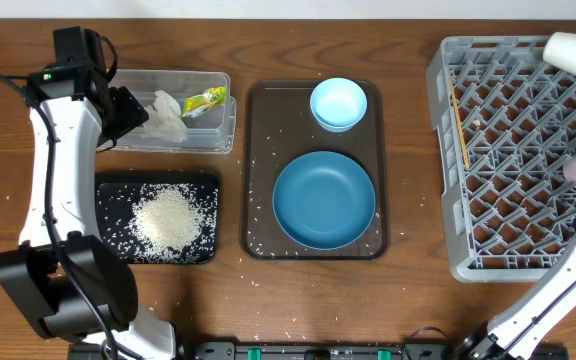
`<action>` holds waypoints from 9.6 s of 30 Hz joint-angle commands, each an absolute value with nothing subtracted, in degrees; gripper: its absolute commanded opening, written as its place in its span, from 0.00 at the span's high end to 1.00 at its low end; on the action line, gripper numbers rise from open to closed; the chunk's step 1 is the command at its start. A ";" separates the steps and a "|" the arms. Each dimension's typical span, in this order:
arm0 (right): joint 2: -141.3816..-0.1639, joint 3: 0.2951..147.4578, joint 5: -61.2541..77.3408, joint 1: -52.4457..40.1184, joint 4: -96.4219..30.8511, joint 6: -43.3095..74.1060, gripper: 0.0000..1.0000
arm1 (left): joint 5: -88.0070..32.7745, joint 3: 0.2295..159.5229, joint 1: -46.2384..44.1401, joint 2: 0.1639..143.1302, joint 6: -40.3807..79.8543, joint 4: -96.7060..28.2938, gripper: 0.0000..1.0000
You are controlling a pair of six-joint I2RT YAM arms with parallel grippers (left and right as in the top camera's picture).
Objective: Sort waste into correct bins and load items into the dishwasher rack
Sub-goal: 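Lower the white cup into the rack's upper right area, then release the white cup and move the right gripper to the light-blue cup, then lower the right gripper onto the light-blue cup and grasp it, then lift the light-blue cup and carry it to the dish rack, then lower the light-blue cup upside down into the rack beside the white cup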
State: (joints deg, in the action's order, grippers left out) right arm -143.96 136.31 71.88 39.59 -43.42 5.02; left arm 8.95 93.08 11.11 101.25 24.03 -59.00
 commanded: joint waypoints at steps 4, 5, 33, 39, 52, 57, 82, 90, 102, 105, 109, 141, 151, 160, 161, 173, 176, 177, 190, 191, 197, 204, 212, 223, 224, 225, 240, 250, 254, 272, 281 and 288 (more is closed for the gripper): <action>-146.04 136.00 74.39 38.04 -40.82 5.54 0.99 | 9.02 92.84 11.29 99.98 24.53 -59.33 0.08; -146.65 136.00 74.43 38.00 -40.69 5.89 0.99 | 9.02 92.84 11.29 99.98 24.53 -59.33 0.08; -148.18 136.03 62.30 45.23 -53.43 7.79 0.99 | 9.02 92.84 11.29 99.98 24.53 -59.33 0.08; -142.98 136.03 52.12 46.57 -58.43 7.68 0.99 | 9.02 92.84 11.29 99.98 24.53 -59.31 0.08; -124.64 136.03 30.92 45.17 -62.67 15.88 0.88 | 9.02 92.84 11.29 99.98 24.53 -59.33 0.08; -123.07 136.03 48.23 41.67 -63.42 13.63 0.89 | 9.02 92.84 11.29 99.98 24.53 -59.33 0.08; -133.36 136.00 -1.52 -19.86 -66.08 9.82 0.51 | 9.02 92.84 11.29 99.98 24.53 -59.33 0.08; -142.32 136.00 -3.03 -29.15 -61.25 11.70 0.51 | 9.02 92.84 11.29 99.98 24.53 -59.33 0.08; -147.81 135.98 -12.49 -32.97 -61.23 15.49 0.56 | 9.02 92.84 11.29 99.98 24.53 -59.31 0.08; -147.81 135.98 -12.49 -32.64 -61.49 15.68 0.61 | 9.02 92.84 11.29 99.98 24.53 -59.33 0.08; -147.76 136.07 -12.47 -32.56 -61.49 15.64 0.63 | 9.02 92.84 11.29 99.98 24.53 -59.31 0.08; -119.28 136.18 -0.16 -10.52 -69.73 9.04 0.99 | 9.02 92.84 11.29 99.98 24.53 -59.33 0.08; -120.27 136.05 39.83 25.58 -68.45 0.95 0.99 | 9.02 92.84 11.29 99.98 24.53 -59.33 0.08; -129.88 136.05 58.22 40.29 -53.93 -2.20 0.99 | 9.02 92.84 11.29 99.98 24.53 -59.33 0.08; -131.00 136.05 60.75 41.15 -51.75 -1.96 0.99 | 9.02 92.84 11.29 99.98 24.53 -59.33 0.08; -143.68 136.05 72.95 47.44 -31.97 19.75 0.99 | 9.02 92.84 11.29 99.98 24.53 -59.33 0.08; -145.14 136.05 73.78 48.01 -32.10 19.73 0.99 | 9.02 92.84 11.29 99.98 24.53 -59.31 0.08; -145.40 136.05 74.30 48.05 -32.12 19.73 0.99 | 9.02 92.84 11.29 99.98 24.53 -59.33 0.08; -146.41 136.05 74.02 49.23 -37.54 22.06 0.99 | 9.02 92.84 11.29 99.98 24.53 -59.31 0.08; -146.41 136.05 73.95 49.56 -38.46 21.82 0.99 | 9.02 92.84 11.29 99.98 24.53 -59.33 0.08; -145.97 136.05 70.70 52.27 -46.26 16.56 0.98 | 9.02 92.84 11.29 99.98 24.53 -59.31 0.08; -143.48 136.07 64.47 55.55 -54.98 11.64 0.88 | 9.02 92.84 11.29 99.98 24.53 -59.33 0.08; -137.25 136.07 59.09 58.13 -61.32 11.73 0.83 | 9.02 92.84 11.29 99.98 24.53 -59.31 0.08; -121.10 136.07 41.78 56.90 -65.80 16.14 0.75 | 9.02 92.84 11.29 99.98 24.53 -59.33 0.08; -120.16 136.07 41.69 56.51 -65.69 16.27 0.75 | 9.02 92.84 11.29 99.98 24.53 -59.33 0.08; -119.17 136.07 41.36 55.99 -65.60 16.27 0.75 | 9.02 92.84 11.29 99.98 24.53 -59.31 0.08; -119.39 136.05 11.35 38.30 -54.46 13.93 0.92 | 9.02 92.84 11.29 99.98 24.53 -59.33 0.08; -130.91 136.05 -7.40 29.23 -42.63 10.00 0.99 | 9.02 92.84 11.29 99.98 24.53 -59.33 0.08; -133.95 136.05 -10.57 29.30 -43.29 9.98 0.99 | 9.02 92.84 11.29 99.98 24.53 -59.33 0.08; -134.10 136.05 -12.73 35.73 -58.35 10.04 0.99 | 9.02 92.84 11.29 99.98 24.53 -59.33 0.08; -127.35 136.05 -14.63 36.47 -60.64 11.75 0.99 | 9.02 92.84 11.29 99.98 24.53 -59.31 0.08; -123.11 136.05 -14.59 36.23 -60.03 12.21 0.99 | 9.02 92.84 11.29 99.98 24.53 -59.33 0.08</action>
State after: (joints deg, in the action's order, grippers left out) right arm -126.43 135.90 -13.52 36.73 -60.16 11.16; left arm 8.95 93.08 11.11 101.25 24.03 -59.00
